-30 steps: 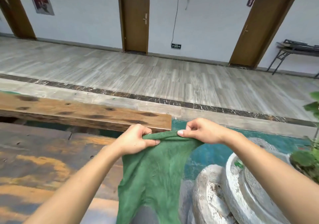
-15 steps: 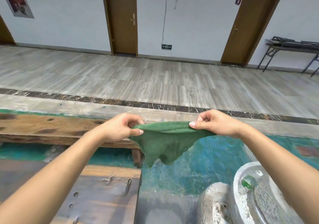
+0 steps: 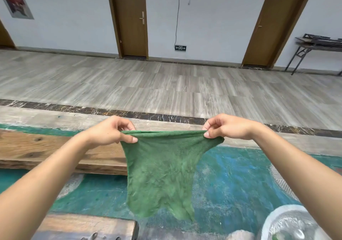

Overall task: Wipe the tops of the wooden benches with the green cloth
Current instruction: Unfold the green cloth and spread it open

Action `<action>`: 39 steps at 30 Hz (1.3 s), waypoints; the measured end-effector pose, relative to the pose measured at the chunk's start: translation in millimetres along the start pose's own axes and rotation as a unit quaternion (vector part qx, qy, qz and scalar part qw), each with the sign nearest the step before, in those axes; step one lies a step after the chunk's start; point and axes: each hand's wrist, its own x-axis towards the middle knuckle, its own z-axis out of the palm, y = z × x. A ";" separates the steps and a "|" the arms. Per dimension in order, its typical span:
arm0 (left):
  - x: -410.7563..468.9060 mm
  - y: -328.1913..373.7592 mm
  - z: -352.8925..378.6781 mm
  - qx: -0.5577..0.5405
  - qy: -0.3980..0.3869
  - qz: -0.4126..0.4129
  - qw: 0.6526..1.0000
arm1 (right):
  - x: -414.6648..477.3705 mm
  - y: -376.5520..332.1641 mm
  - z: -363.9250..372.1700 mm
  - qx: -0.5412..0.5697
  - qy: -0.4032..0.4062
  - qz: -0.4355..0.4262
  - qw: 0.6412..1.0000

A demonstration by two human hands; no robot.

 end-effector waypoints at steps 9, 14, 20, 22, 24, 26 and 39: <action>107.0 -42.4 -21.8 -0.023 -0.012 -0.074 0.997 | 118.0 30.5 -69.3 -0.072 0.006 0.026 0.997; 161.3 -82.9 -23.0 0.041 0.008 -0.099 0.994 | 181.2 56.3 -77.6 -0.103 0.071 0.041 0.991; 290.4 -133.9 -40.5 0.158 0.075 -0.117 0.978 | 303.1 97.7 -85.8 -0.101 0.145 0.083 0.981; 313.0 -131.4 -43.8 0.181 0.095 -0.111 0.973 | 315.6 96.1 -88.8 -0.102 0.180 0.093 0.974; 368.7 -156.8 -59.5 0.205 0.105 -0.118 0.966 | 373.3 105.0 -101.6 -0.103 0.199 0.097 0.970; 408.8 -181.4 -68.9 0.226 0.090 -0.132 0.961 | 418.9 112.0 -112.1 -0.093 0.193 0.100 0.972; 424.3 -343.0 63.2 0.294 -0.055 -0.230 0.926 | 453.4 268.6 22.4 -0.134 0.099 0.154 0.974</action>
